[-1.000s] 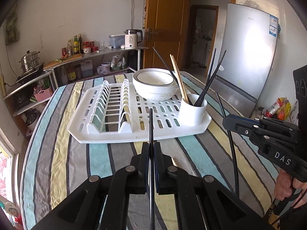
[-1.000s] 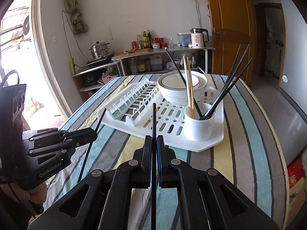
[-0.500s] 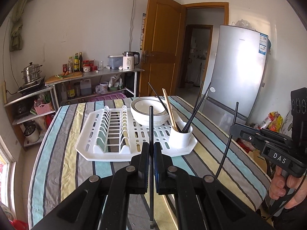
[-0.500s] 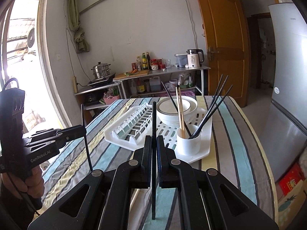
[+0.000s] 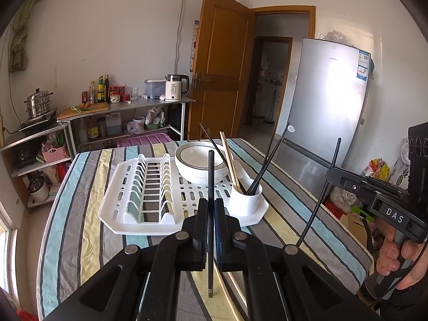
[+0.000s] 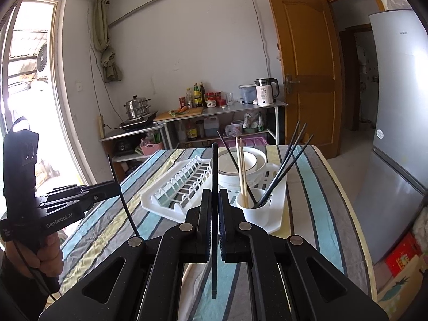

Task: Organize utensils
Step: 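Lift both black chopsticks and carry them above the white cup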

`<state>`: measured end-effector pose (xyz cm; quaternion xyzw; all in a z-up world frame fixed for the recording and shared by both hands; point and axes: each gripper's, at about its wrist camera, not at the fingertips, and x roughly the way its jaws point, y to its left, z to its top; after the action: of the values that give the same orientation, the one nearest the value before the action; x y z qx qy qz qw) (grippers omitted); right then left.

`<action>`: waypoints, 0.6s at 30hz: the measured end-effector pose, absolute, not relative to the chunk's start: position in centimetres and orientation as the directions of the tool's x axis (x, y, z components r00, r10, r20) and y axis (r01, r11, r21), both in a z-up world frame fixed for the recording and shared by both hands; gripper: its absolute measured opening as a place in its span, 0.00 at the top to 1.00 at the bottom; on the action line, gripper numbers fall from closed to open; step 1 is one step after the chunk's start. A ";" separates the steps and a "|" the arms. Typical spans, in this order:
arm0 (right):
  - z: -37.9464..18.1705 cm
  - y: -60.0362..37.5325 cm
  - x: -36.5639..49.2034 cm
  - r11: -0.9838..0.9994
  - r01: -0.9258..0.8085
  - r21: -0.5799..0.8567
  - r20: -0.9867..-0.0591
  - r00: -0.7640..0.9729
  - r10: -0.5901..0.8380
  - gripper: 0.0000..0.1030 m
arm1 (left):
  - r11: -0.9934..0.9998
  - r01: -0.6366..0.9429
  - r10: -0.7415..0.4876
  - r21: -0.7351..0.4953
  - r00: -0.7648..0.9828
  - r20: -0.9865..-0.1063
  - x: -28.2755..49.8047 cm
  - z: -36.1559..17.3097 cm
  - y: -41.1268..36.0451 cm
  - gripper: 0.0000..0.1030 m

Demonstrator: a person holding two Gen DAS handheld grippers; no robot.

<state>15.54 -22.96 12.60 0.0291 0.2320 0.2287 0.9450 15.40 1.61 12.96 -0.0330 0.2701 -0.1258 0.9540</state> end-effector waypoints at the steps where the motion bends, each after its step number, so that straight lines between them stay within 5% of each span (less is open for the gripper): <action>1: 12.7 -23.1 15.7 0.895 -0.417 0.161 -0.423 0.790 0.444 0.96 | 0.965 0.225 -0.261 -0.132 0.821 -0.507 15.7 13.1 1.5 0.96; 18: 16.0 -24.8 20.5 0.907 -0.387 0.167 -0.378 0.825 0.421 0.96 | 0.946 0.295 -0.324 -0.137 0.809 -0.491 22.7 17.6 -2.1 0.96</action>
<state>20.47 -24.76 16.01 0.0414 0.2073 0.2116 0.9542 22.69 -2.12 17.58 -0.0272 0.2630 -0.1628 0.9506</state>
